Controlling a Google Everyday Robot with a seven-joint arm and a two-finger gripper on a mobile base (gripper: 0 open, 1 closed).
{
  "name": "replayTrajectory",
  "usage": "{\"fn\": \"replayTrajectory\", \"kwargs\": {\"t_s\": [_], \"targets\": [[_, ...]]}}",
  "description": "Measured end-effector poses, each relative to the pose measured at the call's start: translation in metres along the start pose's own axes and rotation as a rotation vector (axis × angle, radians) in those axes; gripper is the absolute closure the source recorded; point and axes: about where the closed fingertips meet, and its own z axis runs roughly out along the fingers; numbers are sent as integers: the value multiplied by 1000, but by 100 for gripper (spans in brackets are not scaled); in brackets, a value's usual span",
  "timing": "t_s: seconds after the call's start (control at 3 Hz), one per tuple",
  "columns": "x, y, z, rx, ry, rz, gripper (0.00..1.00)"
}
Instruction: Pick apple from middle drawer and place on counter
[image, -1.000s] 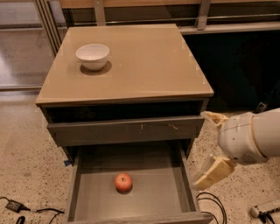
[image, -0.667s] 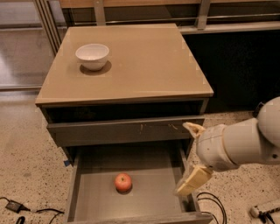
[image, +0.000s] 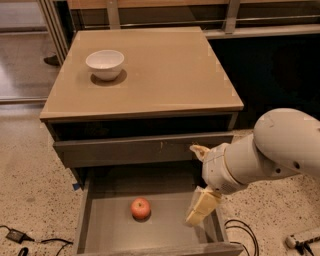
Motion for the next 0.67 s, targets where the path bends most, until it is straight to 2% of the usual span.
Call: {"fn": "replayTrajectory", "kwargs": {"t_s": [0.33, 0.67], "targets": [[-7, 10, 5, 4, -40, -22, 0], [-13, 18, 48, 11, -98, -52, 0]]}}
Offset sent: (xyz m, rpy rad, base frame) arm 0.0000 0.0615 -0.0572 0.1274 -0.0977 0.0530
